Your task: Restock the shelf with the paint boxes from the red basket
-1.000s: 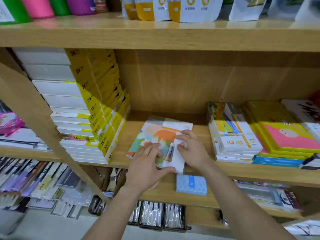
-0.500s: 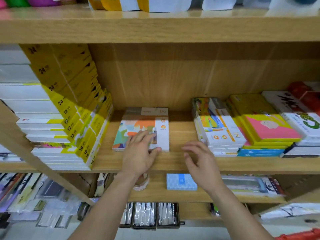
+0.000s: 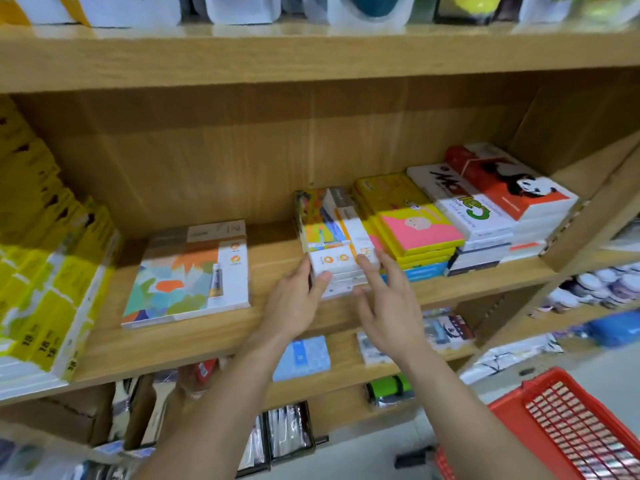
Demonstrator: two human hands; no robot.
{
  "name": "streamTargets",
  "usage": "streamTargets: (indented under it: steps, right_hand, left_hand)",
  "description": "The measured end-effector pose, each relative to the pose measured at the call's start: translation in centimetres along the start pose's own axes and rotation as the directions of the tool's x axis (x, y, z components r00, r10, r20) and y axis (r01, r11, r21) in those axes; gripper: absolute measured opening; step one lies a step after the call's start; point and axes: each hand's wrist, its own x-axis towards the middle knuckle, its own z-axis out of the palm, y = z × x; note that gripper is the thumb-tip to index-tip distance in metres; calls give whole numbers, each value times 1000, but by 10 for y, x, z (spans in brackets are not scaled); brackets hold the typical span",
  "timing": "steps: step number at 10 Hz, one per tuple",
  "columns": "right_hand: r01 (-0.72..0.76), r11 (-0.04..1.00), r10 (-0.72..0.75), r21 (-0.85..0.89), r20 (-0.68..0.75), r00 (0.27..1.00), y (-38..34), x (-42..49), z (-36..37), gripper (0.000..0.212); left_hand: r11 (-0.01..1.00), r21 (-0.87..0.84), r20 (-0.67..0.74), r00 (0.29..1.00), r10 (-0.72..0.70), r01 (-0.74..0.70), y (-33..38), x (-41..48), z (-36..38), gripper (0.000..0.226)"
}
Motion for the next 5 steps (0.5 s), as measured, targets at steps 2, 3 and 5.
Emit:
streamTargets:
  steps: [2,3,5]
  right_hand:
    - [-37,998,31,50,111,993,-3,0,-11,66]
    - [-62,998,63,-12,184,981,-7,-1,-27,68]
    - [-62,979,100,-193,193,976,-17,-3,-73,65]
  left_hand:
    - [1000,-27,128,992,-12,16,5,-9,-10,52]
    - [1000,29,124,992,9,-12,10,-23,-18,57]
    - [933,349,102,993,51,-84,35,-57,-50,64]
